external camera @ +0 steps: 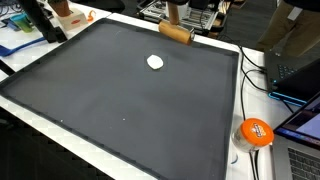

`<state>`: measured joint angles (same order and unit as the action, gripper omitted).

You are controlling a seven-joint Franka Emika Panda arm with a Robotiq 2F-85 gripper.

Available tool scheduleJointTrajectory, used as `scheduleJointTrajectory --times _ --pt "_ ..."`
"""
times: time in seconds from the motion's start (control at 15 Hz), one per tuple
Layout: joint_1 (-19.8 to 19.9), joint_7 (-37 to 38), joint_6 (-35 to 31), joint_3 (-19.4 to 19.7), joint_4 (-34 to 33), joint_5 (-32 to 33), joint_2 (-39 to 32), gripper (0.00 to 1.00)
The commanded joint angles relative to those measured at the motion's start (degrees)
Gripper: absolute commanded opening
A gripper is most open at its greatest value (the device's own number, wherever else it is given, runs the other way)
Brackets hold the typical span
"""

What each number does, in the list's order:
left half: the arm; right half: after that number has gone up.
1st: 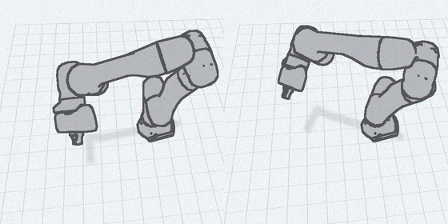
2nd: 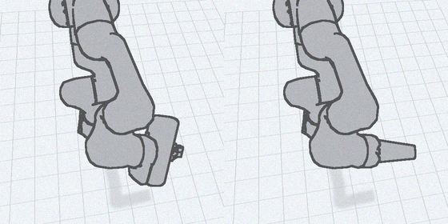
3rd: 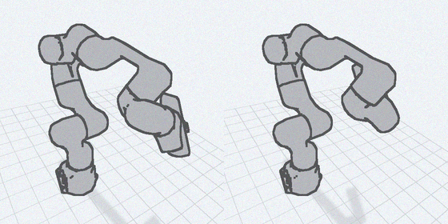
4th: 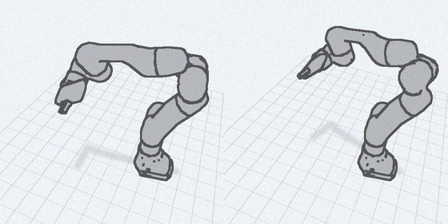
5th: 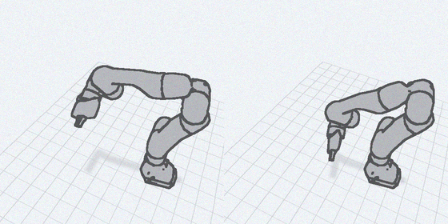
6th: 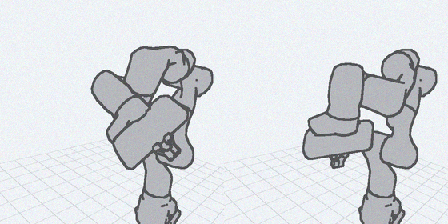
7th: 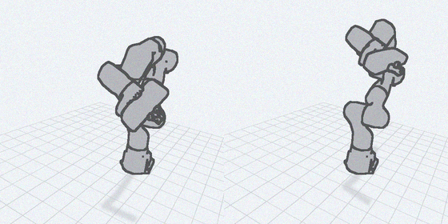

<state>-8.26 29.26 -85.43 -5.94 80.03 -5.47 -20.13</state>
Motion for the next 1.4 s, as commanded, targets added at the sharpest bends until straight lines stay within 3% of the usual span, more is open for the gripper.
scheduleJointTrajectory --times 0.0,0.27,0.53,1.07,1.13,1.33 --pt "-0.35 1.84 -4.12 1.59 3.63 -1.55 2.80 0.22" --pt "0.27 10.35 -15.81 3.34 15.54 -3.23 10.02 0.22" --pt "-0.19 23.17 -16.00 3.81 26.68 -0.93 17.31 0.22" --pt "-0.63 51.83 -26.58 -1.43 44.32 -3.37 25.16 0.22" --pt "-0.21 46.85 -23.49 -1.36 39.75 -1.82 22.26 0.47" --pt "-0.30 50.70 -25.55 -1.99 42.51 -1.86 22.91 0.47"
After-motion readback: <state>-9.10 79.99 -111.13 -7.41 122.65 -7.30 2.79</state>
